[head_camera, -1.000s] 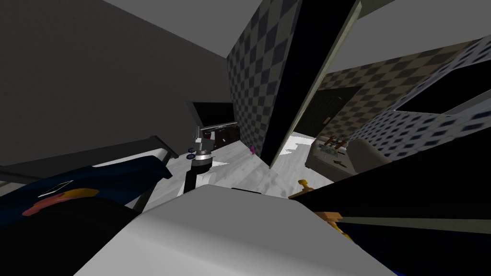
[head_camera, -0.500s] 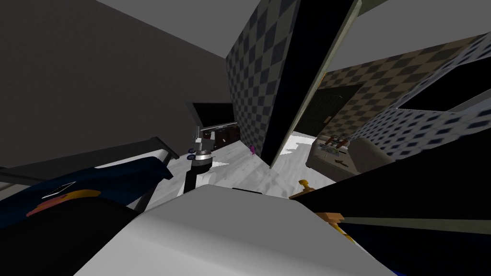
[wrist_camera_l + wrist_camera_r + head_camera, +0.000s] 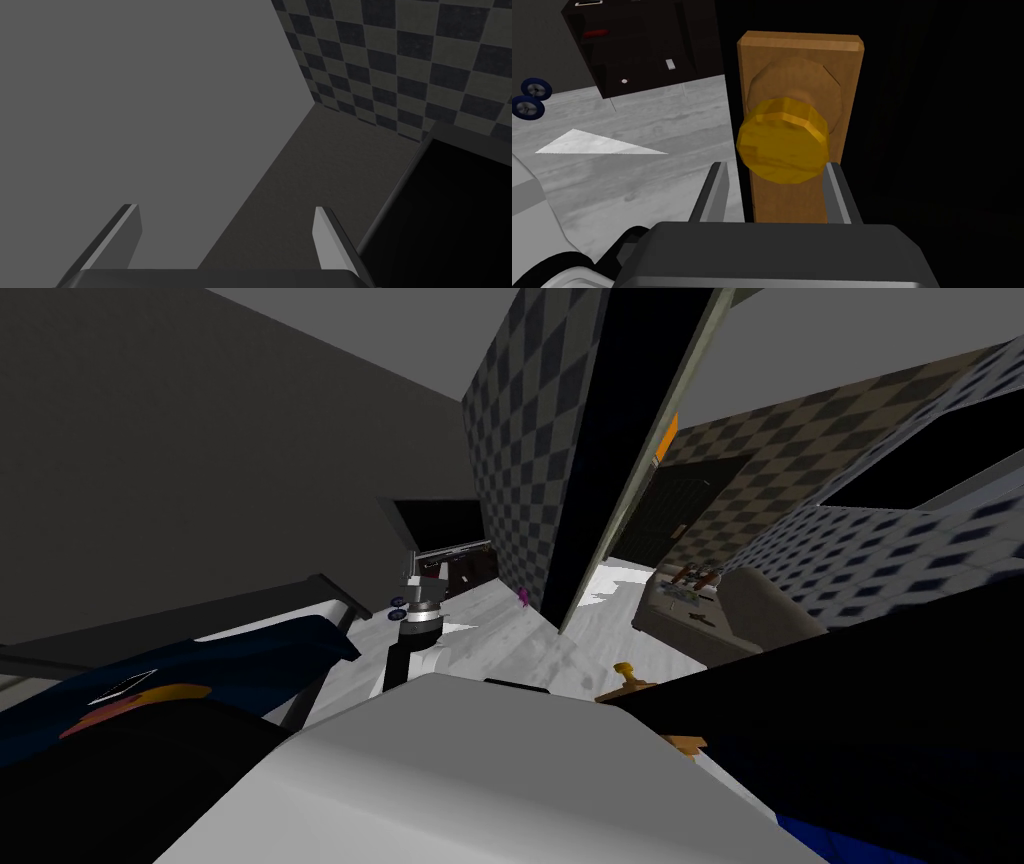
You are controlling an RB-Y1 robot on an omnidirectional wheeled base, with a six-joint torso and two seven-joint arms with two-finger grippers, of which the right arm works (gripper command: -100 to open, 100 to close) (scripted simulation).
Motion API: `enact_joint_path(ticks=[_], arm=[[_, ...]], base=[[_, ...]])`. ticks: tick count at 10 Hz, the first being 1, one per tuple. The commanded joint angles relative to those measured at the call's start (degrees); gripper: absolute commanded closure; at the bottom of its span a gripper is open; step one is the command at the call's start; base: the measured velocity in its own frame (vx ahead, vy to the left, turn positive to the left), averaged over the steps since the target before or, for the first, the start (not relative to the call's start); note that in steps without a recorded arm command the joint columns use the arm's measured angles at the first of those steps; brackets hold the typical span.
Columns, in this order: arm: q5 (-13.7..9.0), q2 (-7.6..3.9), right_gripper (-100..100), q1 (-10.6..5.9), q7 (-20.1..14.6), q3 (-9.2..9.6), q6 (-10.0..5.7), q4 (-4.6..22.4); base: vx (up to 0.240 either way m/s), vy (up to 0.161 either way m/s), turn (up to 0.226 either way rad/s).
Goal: Pull the door open
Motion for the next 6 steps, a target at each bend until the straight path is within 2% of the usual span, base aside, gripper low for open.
enact_joint_path(ticks=[1,4,6], arm=[[0.4,-0.23,100,0.76,0.2,0.35,-1.73,-1.3],[0.6,-0.23,100,0.75,0.2,0.4,-3.09,-1.4],[0.6,-0.23,100,0.75,0.2,0.41,-3.46,-1.4]], base=[[-0.126,-0.117,-0.047],[-0.127,-0.096,-0.033],[-0.063,-0.049,-0.016]])
